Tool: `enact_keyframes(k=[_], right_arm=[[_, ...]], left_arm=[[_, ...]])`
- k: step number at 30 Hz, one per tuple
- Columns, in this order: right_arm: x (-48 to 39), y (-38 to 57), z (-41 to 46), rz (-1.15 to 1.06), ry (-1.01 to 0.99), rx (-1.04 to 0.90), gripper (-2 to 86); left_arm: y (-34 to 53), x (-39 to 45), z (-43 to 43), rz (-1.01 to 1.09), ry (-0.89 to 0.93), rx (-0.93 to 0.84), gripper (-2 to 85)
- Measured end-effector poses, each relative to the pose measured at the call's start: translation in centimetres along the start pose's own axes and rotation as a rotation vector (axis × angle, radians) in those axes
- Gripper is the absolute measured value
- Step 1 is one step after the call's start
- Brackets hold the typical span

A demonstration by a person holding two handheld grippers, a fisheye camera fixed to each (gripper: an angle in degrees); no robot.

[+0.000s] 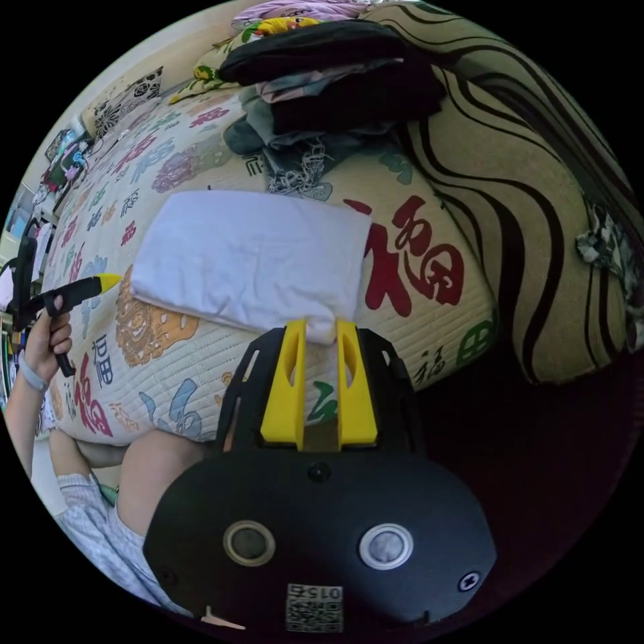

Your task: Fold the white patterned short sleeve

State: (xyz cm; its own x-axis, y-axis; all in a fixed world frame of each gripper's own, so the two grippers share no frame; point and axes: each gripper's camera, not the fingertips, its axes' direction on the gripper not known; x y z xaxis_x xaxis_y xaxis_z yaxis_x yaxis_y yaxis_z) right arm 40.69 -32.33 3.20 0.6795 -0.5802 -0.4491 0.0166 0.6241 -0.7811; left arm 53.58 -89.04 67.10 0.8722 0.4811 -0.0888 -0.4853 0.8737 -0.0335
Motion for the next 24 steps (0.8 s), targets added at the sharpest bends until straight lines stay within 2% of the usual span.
enact_keyframes(k=[6,10,14,18,22,24], right_arm=[[-0.6,0.5,-4.6,-0.074,-0.016,-0.019,0.9],[-1.9,3.1,-11.4,-0.112,-0.061,0.090,-0.4],[-4.5,7.6,-22.9,-0.170,-0.174,0.283,-0.6],[-8.0,13.2,-35.5,-0.265,-0.353,0.505,-0.7],[-13.1,16.9,-43.4,-0.407,-0.513,0.589,-0.7],[-17.8,18.9,-47.6,-0.507,-0.561,0.630,-0.7]], left_arm=[[-3.6,-0.6,6.6,-0.081,0.085,-0.035,2.2],[-3.2,-0.1,4.6,-0.041,0.209,0.031,0.7],[-0.2,2.3,-3.2,0.074,0.314,0.162,0.0],[6.6,2.7,-15.0,0.159,0.308,0.282,0.0],[14.0,2.3,-25.0,0.207,0.319,0.386,0.4],[18.8,2.3,-31.2,0.204,0.250,0.468,1.2]])
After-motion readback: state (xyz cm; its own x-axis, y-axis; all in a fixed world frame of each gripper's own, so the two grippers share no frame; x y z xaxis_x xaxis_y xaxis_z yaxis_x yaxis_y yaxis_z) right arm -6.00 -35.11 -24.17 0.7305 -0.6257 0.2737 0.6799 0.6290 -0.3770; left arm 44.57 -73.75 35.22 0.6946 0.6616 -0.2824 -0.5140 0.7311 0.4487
